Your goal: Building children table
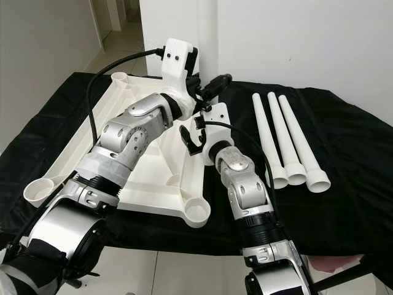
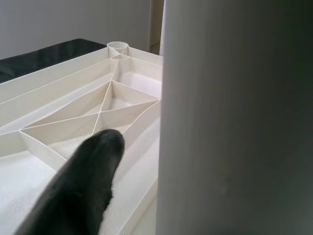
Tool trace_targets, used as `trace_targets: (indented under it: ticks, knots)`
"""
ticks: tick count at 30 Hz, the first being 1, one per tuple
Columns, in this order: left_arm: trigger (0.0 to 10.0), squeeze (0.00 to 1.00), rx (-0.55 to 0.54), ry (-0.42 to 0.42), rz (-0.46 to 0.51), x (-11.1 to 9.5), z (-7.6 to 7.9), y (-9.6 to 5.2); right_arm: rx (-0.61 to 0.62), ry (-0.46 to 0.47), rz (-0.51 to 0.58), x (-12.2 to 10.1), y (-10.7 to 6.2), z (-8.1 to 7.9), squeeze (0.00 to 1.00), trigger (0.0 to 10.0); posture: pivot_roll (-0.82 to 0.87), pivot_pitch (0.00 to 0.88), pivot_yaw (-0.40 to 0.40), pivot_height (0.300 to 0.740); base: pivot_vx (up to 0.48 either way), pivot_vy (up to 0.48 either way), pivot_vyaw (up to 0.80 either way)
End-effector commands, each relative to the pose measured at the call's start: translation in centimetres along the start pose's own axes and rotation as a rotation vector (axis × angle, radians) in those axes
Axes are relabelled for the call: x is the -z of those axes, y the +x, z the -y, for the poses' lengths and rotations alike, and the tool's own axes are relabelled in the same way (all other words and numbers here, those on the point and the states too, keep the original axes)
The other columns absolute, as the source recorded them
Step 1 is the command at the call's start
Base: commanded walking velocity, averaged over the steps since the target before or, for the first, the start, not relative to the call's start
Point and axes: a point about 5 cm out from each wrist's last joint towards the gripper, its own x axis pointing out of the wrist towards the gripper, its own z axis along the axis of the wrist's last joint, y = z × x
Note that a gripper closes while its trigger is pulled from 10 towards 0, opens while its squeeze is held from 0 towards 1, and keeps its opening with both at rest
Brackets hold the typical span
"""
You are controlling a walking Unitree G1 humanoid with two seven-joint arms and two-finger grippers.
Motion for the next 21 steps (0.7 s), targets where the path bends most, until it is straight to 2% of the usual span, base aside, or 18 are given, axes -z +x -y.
trace_targets:
  ticks: [1,3,4,14,15,17,18,19,21]
  knots:
    - [10.0,0.00,0.086,-0.004,0.011,-0.26,1.78,0.56,-0.016,-0.016,-0.004,-0.43,0.19,-0.30,0.00,3.3,0.04,0.018,0.006,0.740,0.000,0.000,0.00]
    - [10.0,0.00,0.086,-0.004,0.011,-0.26,1.78,0.56,-0.016,-0.016,-0.004,-0.43,0.19,-0.30,0.00,3.3,0.04,0.018,0.006,0.740,0.000,0.000,0.00]
    - [10.0,0.00,0.086,-0.003,0.011,-0.24,1.84,0.58,-0.020,-0.025,0.000,-0.54,0.17,-0.33,0.00,0.0,0.04,0.019,0.006,0.740,0.000,0.000,0.00]
    - [10.0,0.00,0.088,0.006,0.002,-0.11,2.18,0.76,-0.007,-0.027,-0.011,-0.51,-0.08,-0.42,0.00,0.0,0.04,0.024,0.009,0.740,0.000,0.000,0.00]
    - [10.0,0.90,0.089,0.007,0.003,-0.13,2.21,0.75,0.000,-0.026,-0.012,-0.50,-0.09,-0.39,0.00,0.0,0.04,0.024,0.009,0.740,0.000,0.000,0.00]
    - [10.0,0.90,0.089,0.007,0.003,-0.13,2.21,0.75,0.000,-0.026,-0.012,-0.50,-0.09,-0.39,0.00,0.0,0.04,0.024,0.009,0.740,0.000,0.000,0.00]
    - [10.0,0.90,0.099,-0.020,0.010,-0.16,2.29,0.70,0.004,-0.027,-0.007,-0.54,-0.10,-0.39,0.00,0.0,0.04,0.025,0.012,0.740,0.000,0.000,0.00]
    - [10.0,1.00,0.122,-0.044,0.021,-0.28,2.50,0.55,0.026,-0.007,0.000,-0.56,-0.09,-0.27,0.00,10.0,0.04,0.025,0.012,0.740,0.000,0.000,0.00]
    - [10.0,1.00,0.137,-0.066,0.028,-0.36,2.61,0.46,0.042,0.006,0.008,-0.60,-0.06,-0.16,0.00,10.0,0.04,0.026,0.012,0.740,0.000,0.000,0.00]
